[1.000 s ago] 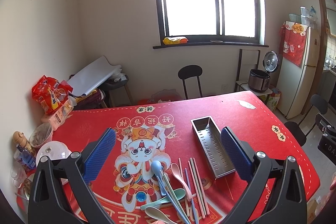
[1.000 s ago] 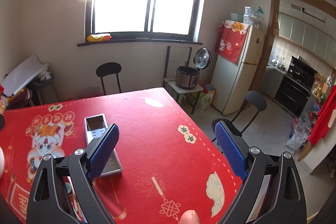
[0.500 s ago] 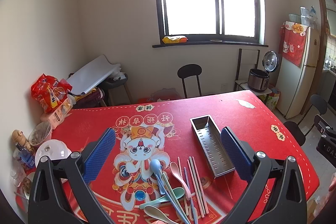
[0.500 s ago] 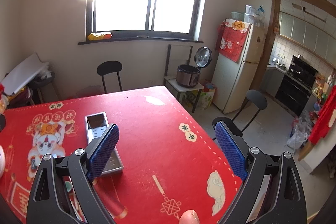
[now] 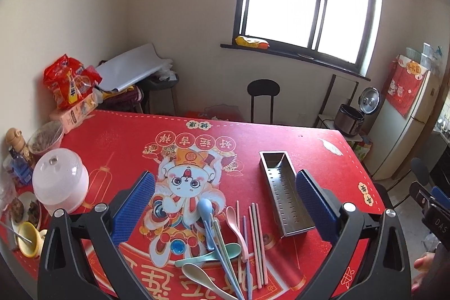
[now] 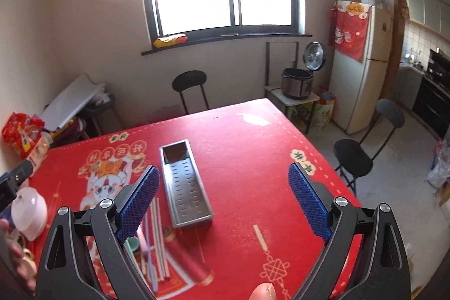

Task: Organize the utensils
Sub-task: 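Lower the left tool onto the beige spoon and close on its handle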

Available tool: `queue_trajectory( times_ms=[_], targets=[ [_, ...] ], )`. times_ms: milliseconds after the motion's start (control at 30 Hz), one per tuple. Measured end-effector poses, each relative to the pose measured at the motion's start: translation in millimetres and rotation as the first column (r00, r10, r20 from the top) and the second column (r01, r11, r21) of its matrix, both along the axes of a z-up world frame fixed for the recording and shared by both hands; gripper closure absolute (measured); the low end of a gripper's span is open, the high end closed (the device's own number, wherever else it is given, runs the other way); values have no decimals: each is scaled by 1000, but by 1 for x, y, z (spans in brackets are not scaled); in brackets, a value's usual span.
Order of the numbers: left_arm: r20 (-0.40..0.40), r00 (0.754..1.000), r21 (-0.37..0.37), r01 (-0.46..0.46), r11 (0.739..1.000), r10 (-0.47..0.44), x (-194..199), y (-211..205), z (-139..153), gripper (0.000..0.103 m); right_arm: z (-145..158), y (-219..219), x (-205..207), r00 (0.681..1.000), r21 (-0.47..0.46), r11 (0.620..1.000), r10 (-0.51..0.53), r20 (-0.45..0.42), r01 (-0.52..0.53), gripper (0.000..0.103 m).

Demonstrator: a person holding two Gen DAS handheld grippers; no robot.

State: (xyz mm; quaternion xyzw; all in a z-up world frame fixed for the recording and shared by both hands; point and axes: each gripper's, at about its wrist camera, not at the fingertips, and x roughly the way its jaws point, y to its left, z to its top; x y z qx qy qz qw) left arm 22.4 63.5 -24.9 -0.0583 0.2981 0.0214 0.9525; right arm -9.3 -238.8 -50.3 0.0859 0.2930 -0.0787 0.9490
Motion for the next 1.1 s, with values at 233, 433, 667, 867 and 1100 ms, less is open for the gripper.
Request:
queue_trajectory(
  times_ms=[233,433,667,867,1100],
  targets=[
    [-114,993,-49,-47,998,42,2,53,-43,5,-23,18,35,988,52,986,157,3,-157,13],
    [-199,976,-105,-111,988,89,-4,87,-87,5,-76,45,71,912,216,903,398,-94,-372,13],
    [-356,931,-105,-124,987,79,-8,85,-137,5,-143,90,82,820,136,869,495,-288,-477,13],
    [-501,865,-149,-129,980,38,-8,69,-179,5,-182,113,78,744,128,831,545,-387,-542,13],
    [-606,793,-89,-139,986,57,-8,50,-225,5,-202,119,71,697,131,802,577,-426,-583,13]
  ],
)
